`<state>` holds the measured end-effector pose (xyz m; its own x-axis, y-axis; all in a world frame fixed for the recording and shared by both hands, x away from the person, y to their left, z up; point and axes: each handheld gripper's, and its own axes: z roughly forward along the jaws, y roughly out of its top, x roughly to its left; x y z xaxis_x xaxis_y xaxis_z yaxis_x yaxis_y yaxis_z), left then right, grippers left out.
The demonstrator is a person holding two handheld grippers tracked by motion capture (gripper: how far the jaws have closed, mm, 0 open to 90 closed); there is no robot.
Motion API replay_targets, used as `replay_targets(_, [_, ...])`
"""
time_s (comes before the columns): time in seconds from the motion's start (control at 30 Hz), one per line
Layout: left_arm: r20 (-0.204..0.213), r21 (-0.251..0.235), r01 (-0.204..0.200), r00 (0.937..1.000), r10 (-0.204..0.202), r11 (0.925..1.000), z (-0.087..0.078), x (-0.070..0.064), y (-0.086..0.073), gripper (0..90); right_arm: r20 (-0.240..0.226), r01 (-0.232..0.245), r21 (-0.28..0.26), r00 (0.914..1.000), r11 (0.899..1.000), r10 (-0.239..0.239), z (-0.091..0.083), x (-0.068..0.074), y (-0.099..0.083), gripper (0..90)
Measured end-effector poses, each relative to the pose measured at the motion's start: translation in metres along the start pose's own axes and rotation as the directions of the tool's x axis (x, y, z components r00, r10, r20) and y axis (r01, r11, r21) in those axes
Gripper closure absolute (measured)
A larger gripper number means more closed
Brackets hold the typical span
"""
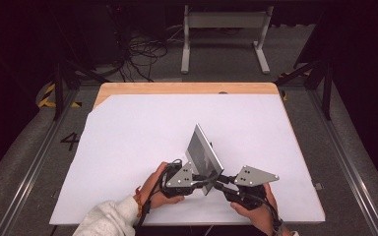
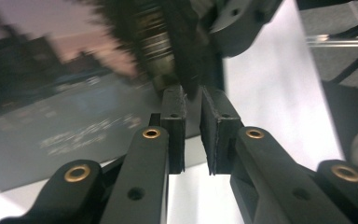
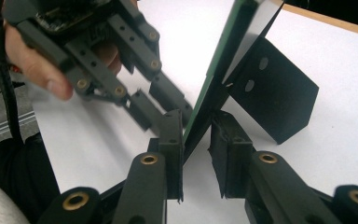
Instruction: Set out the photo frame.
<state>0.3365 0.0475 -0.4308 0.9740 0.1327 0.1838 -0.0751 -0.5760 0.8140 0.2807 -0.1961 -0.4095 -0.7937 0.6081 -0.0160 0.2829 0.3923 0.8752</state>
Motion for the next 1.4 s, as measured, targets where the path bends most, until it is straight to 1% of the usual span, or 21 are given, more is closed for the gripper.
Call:
replay_targets(0.07, [-0.026, -0.020, 0.029, 0.9992, -0.029, 0.9994, -0.009, 0.008, -0.004, 79.2, 0.004, -0.002, -0.002, 1.0000, 1.000, 0.002, 0.001, 0.001, 0.000, 74.1])
replay_targets(0.17, [-0.087, -0.032, 0.066, 0.9938, -0.069, 0.9973, -0.021, 0.023, -0.013, 76.4, 0.011, -0.004, -0.007, 0.9999, 1.000, 0.004, 0.001, 0.001, -0.001, 73.8])
replay_targets(0.27, [-0.141, -0.043, 0.125, 0.9814, -0.130, 0.9912, -0.025, 0.042, -0.023, 70.4, 0.038, -0.012, -0.012, 0.9992, 1.000, 0.013, 0.003, 0.003, -0.003, 69.1])
replay_targets(0.3, [-0.125, -0.059, 0.169, 0.9766, -0.175, 0.9839, -0.025, 0.051, -0.028, 67.5, 0.039, -0.018, -0.012, 0.9991, 1.000, 0.018, 0.005, 0.003, -0.004, 68.4])
replay_targets(0.33, [-0.111, -0.068, 0.187, 0.9748, -0.194, 0.9800, -0.025, 0.056, -0.031, 65.8, 0.043, -0.027, -0.008, 0.9987, 1.000, 0.027, 0.008, 0.004, -0.005, 67.5])
replay_targets(0.4, [-0.115, -0.079, 0.201, 0.9711, -0.209, 0.9764, -0.022, 0.061, -0.034, 62.4, 0.044, -0.031, -0.002, 0.9986, 1.000, 0.031, 0.011, 0.005, -0.006, 67.5])
replay_targets(0.43, [-0.093, -0.082, 0.212, 0.9711, -0.219, 0.9738, -0.020, 0.065, -0.035, 58.7, 0.048, -0.032, -0.002, 0.9983, 0.999, 0.032, 0.013, 0.006, -0.006, 68.0])
replay_targets(0.5, [-0.120, -0.061, 0.215, 0.9679, -0.221, 0.9748, -0.016, 0.069, -0.034, 46.0, 0.055, -0.033, -0.002, 0.9980, 0.999, 0.033, 0.017, 0.007, -0.006, 69.7])
replay_targets(0.63, [-0.131, -0.041, 0.209, 0.9683, -0.213, 0.9770, -0.008, 0.078, -0.031, 35.3, 0.042, -0.044, 0.007, 0.9982, 0.999, 0.043, 0.020, 0.005, -0.009, 71.1])
replay_targets(0.7, [-0.106, -0.029, 0.226, 0.9679, -0.228, 0.9737, -0.004, 0.083, -0.030, 28.6, 0.041, -0.040, 0.011, 0.9984, 0.999, 0.040, 0.020, 0.006, -0.009, 71.2])
replay_targets(0.73, [-0.106, -0.029, 0.226, 0.9679, -0.228, 0.9737, -0.004, 0.083, -0.030, 27.3, 0.041, -0.039, 0.012, 0.9984, 0.999, 0.038, 0.020, 0.006, -0.009, 71.3])
replay_targets(0.77, [-0.080, -0.020, 0.228, 0.9701, -0.229, 0.9734, 0.000, 0.088, -0.031, 25.3, 0.040, -0.039, 0.013, 0.9985, 0.999, 0.038, 0.020, 0.006, -0.009, 71.4])
replay_targets(0.87, [-0.049, -0.022, 0.238, 0.9699, -0.238, 0.9711, 0.005, 0.092, -0.032, 23.0, 0.038, -0.037, 0.013, 0.9986, 0.999, 0.036, 0.020, 0.006, -0.010, 71.6])
replay_targets(0.9, [-0.046, 0.000, 0.215, 0.9755, -0.215, 0.9765, 0.009, 0.093, -0.032, 20.2, 0.042, -0.034, 0.016, 0.9986, 0.999, 0.033, 0.019, 0.006, -0.010, 71.6])
replay_targets(0.97, [-0.045, 0.007, 0.206, 0.9777, -0.205, 0.9786, 0.011, 0.092, -0.032, 18.1, 0.041, -0.033, 0.021, 0.9986, 0.999, 0.032, 0.020, 0.006, -0.011, 71.9])
replay_targets(1.07, [0.016, 0.017, 0.229, 0.9732, -0.229, 0.9733, 0.016, 0.096, -0.031, 13.6, 0.041, -0.035, 0.024, 0.9986, 0.999, 0.034, 0.021, 0.007, -0.013, 72.1])
replay_targets(1.1, [0.016, 0.017, 0.229, 0.9732, -0.229, 0.9733, 0.016, 0.096, -0.031, 13.0, 0.041, -0.035, 0.024, 0.9986, 0.999, 0.034, 0.021, 0.007, -0.013, 72.1])
replay_targets(1.2, [0.051, 0.028, 0.227, 0.9723, -0.228, 0.9736, 0.018, 0.096, -0.030, 12.6, 0.041, -0.035, 0.025, 0.9986, 0.999, 0.034, 0.021, 0.008, -0.013, 72.4])
replay_targets(1.27, [0.087, 0.029, 0.229, 0.9691, -0.231, 0.9729, 0.021, 0.096, -0.031, 12.2, 0.041, -0.032, 0.027, 0.9987, 0.999, 0.031, 0.021, 0.008, -0.013, 72.5])
replay_targets(1.33, [0.115, 0.055, 0.213, 0.9691, -0.218, 0.9755, 0.024, 0.095, -0.031, 12.5, 0.040, -0.028, 0.029, 0.9988, 0.999, 0.027, 0.021, 0.007, -0.013, 72.6])
replay_targets(1.4, [0.118, 0.051, 0.229, 0.9652, -0.234, 0.9720, 0.025, 0.094, -0.031, 11.8, 0.042, -0.026, 0.032, 0.9988, 0.999, 0.024, 0.020, 0.007, -0.013, 72.6])
